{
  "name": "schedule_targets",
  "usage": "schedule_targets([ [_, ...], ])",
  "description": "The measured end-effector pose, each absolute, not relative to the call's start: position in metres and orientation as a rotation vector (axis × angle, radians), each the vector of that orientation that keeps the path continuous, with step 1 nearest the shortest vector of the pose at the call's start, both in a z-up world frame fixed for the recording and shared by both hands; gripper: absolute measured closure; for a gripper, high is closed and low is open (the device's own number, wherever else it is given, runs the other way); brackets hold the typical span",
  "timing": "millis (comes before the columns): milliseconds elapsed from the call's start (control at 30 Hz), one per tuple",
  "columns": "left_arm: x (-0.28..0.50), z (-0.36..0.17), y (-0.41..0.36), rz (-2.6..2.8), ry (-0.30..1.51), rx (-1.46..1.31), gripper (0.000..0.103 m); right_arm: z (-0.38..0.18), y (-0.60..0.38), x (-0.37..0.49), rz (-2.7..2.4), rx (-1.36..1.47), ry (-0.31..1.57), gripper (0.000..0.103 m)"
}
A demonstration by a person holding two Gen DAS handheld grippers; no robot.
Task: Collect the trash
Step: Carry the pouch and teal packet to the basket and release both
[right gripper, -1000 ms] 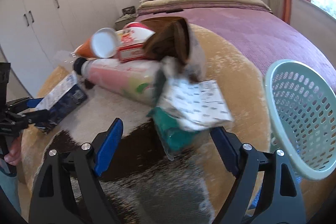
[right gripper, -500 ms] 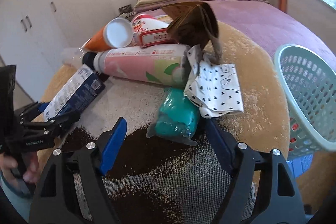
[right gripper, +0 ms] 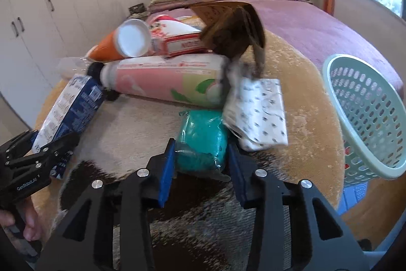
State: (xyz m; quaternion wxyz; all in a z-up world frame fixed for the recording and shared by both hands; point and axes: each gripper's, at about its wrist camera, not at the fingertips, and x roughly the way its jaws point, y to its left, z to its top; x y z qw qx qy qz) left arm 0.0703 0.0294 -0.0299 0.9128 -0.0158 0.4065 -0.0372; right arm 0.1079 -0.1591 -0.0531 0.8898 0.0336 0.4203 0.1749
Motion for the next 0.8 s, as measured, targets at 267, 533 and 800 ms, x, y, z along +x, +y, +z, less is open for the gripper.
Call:
schedule_targets([
  [267,0.058,-0.014,0.018,-0.134,0.783,-0.056,0.045,-0.028,-0.162,0.086,0.451,0.110,0.816,0.066],
  [533,0.060,0.019,-0.020,-0.225,0.703,-0.060,0.045,0.016,-0.200,0.073,0.374,0.130,0.691,0.066],
  [800,0.080,0.046,-0.086,-0.353,0.636,-0.018,0.045,0.038,-0.258,0.073,0.227,0.156,0.604,0.066],
])
